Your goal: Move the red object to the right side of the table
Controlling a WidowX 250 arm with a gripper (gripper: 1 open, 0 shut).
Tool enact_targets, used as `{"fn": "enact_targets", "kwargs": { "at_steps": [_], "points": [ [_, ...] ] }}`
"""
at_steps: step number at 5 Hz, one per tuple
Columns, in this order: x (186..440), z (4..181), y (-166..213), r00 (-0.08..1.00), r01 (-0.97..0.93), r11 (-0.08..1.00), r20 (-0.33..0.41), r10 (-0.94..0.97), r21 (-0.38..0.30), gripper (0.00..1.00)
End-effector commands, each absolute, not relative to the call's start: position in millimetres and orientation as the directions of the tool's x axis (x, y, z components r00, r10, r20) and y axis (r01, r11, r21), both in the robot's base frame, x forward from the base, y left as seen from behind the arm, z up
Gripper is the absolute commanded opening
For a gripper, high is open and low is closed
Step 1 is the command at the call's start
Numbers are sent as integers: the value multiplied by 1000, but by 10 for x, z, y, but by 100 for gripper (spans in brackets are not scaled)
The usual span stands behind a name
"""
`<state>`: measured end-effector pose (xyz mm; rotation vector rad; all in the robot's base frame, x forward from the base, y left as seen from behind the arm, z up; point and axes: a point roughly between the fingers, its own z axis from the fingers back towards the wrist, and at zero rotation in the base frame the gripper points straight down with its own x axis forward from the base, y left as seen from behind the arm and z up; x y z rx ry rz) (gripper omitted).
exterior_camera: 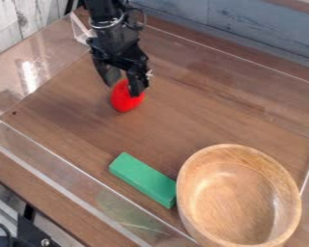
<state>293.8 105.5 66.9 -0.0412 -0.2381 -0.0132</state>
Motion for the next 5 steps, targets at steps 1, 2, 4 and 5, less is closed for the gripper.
{"fn": "enact_targets", "kwargs": {
  "at_steps": [1,2,4,5],
  "points": [
    [2956,703,1141,962,8,1000,274,0,-28,100],
    [3001,592,1077,961,-16,1000,275,21,-20,100],
    [3063,531,1070,960,5,1000,279,-3,-7,100],
    [3095,569,1175,959,45,999,282,-43,-2,100]
  ]
}}
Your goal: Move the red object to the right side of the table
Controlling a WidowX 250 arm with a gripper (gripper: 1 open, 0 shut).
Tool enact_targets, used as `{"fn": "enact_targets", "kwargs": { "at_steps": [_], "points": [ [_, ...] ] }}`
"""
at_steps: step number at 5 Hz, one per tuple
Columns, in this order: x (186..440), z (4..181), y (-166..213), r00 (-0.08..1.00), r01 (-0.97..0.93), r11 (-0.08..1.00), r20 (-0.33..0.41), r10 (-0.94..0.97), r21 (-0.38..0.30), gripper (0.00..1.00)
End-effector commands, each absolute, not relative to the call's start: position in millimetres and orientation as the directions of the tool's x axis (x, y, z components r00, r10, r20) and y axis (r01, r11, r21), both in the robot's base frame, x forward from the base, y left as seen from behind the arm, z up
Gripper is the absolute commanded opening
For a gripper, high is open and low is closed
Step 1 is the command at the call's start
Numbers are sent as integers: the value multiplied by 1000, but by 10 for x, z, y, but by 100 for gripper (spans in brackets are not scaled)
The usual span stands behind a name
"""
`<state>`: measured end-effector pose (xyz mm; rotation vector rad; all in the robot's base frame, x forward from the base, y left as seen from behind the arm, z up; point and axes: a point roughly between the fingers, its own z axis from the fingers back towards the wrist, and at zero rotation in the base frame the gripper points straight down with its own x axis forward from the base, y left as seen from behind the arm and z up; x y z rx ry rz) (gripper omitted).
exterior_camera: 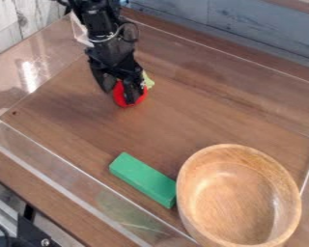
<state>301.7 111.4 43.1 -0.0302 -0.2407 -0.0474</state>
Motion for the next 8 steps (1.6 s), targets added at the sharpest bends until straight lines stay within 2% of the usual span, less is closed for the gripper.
{"fn": "enact_targets", "kwargs": {
  "at_steps": [1,3,4,6,8],
  "points": [
    [3113,508,1189,958,64,998,279,-61,-3,0],
    [3170,814,956,932,181,984,318,-173,4,0],
    [3198,972,720,907,255,967,343,-243,11,0],
    [3229,928,163,893,301,954,350,-282,-1,0],
    [3163,850,-119,907,306,951,319,-274,-53,0]
  ]
}}
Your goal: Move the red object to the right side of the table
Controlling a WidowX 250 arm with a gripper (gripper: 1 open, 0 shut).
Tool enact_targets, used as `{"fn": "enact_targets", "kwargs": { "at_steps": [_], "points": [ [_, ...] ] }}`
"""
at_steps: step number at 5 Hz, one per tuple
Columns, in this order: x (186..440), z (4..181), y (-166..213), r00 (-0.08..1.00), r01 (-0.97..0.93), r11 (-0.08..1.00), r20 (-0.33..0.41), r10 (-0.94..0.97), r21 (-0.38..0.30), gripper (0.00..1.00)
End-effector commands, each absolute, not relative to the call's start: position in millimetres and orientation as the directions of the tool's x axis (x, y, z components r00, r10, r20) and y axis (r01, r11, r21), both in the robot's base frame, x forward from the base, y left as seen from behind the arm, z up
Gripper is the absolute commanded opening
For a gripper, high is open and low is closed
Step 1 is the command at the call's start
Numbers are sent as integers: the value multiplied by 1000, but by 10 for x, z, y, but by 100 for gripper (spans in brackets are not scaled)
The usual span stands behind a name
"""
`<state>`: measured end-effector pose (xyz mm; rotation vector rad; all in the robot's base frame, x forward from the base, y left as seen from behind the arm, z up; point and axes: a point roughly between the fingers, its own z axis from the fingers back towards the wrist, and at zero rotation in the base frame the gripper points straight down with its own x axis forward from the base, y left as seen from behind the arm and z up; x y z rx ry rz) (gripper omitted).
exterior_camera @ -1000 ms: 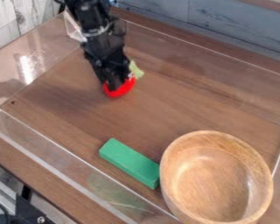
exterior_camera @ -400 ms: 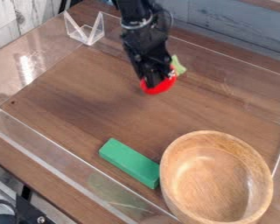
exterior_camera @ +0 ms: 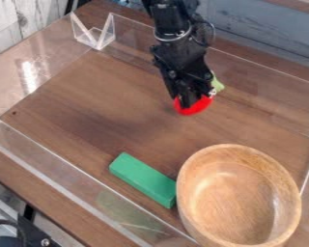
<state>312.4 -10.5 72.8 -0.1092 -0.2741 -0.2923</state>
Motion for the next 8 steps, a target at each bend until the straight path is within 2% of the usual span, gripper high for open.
{"fn": "enact_targets", "kwargs": {
  "at_steps": [1,2,3,4,5,6,7,8],
  "points": [
    [3181,640,-309,915,319,944,286,-284,-85,0],
    [3195,418,-523,916,339,936,261,-305,-97,0],
    [3185,368,-529,936,293,950,235,-263,-104,0],
    [3181,334,-525,949,262,961,202,-241,-88,100],
    [3152,357,-517,954,261,963,171,-246,-69,100],
    [3144,373,-496,959,242,968,165,-229,-60,0],
    [3186,367,-601,955,261,965,156,-252,-37,100],
    [3232,348,-683,946,287,957,163,-280,-25,100]
  ]
}}
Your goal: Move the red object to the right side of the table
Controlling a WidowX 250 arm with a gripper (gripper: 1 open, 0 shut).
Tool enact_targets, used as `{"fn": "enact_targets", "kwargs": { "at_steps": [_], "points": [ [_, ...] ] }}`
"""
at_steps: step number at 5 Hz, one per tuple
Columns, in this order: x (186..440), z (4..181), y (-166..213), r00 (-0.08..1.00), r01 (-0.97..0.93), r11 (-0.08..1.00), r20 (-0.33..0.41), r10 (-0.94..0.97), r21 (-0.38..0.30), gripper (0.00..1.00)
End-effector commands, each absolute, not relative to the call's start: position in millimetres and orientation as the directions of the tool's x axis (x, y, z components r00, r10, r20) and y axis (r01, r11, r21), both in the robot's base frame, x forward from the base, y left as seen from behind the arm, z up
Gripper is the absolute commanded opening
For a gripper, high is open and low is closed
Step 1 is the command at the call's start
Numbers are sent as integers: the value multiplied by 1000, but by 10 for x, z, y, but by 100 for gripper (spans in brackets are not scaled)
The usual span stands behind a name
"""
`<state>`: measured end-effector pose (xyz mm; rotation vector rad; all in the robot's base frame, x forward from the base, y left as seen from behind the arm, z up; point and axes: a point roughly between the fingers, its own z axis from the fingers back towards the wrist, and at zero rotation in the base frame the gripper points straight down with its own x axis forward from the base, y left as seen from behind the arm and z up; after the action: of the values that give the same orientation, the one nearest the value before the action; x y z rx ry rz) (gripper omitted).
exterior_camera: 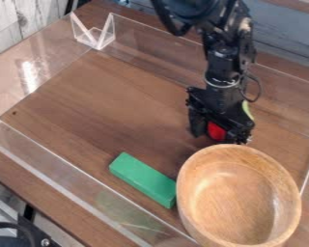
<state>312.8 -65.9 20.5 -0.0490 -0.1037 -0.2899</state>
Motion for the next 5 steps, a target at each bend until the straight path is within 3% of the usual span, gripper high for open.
{"fn": "enact_targets", "kwargs": {
  "at_steps": [1,4,5],
  "points": [
    [3233,363,-592,949,277,960,162,-269,-29,0],
    [3309,405,-192,945,291,954,177,-275,-68,0],
    [3392,583,-405,954,252,967,177,-244,-24,0]
  ]
}}
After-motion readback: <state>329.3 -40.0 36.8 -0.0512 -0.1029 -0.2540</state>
